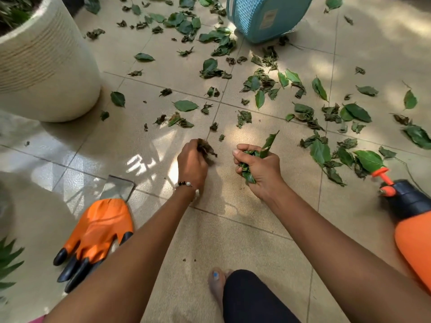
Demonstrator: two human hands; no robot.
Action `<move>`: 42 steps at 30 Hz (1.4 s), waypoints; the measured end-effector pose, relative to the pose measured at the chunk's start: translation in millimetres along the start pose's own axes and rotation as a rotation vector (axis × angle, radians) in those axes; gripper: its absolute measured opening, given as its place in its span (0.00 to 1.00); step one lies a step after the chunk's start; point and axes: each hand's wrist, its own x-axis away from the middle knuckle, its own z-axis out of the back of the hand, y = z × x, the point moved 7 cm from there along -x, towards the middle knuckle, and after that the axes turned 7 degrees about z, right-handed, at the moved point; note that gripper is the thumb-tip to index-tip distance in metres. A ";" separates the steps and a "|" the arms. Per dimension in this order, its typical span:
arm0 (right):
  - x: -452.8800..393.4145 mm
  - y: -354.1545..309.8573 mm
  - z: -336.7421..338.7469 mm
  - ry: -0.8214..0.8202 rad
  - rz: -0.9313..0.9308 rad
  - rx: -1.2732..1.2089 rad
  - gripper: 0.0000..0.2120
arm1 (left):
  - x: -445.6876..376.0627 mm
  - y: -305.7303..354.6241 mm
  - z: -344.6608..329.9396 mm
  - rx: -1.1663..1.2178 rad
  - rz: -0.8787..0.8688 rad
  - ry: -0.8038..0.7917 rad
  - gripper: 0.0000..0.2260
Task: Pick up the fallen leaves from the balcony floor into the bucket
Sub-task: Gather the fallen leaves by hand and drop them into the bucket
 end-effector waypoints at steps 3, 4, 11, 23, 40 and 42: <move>-4.7 0.9 -3.0 0.004 -0.002 -0.050 0.07 | 2.8 -4.3 -3.7 0.426 0.308 -0.057 0.12; -6.6 1.2 -5.4 0.009 0.002 -0.056 0.06 | 6.1 -1.7 -8.4 0.569 0.422 -0.083 0.11; 3.2 -28.8 -28.9 0.117 0.243 0.031 0.06 | 33.6 38.4 -35.5 1.099 0.861 -0.242 0.19; 106.4 -183.4 -69.6 -0.069 0.130 -0.062 0.13 | 90.8 196.2 37.7 1.043 0.878 -0.273 0.11; 232.0 -624.6 -98.9 0.156 0.116 -0.068 0.17 | 140.3 658.0 172.5 1.123 0.927 -0.431 0.18; 230.6 -670.0 -103.2 0.125 0.182 -0.069 0.15 | 128.3 695.2 170.3 1.166 0.874 -0.440 0.25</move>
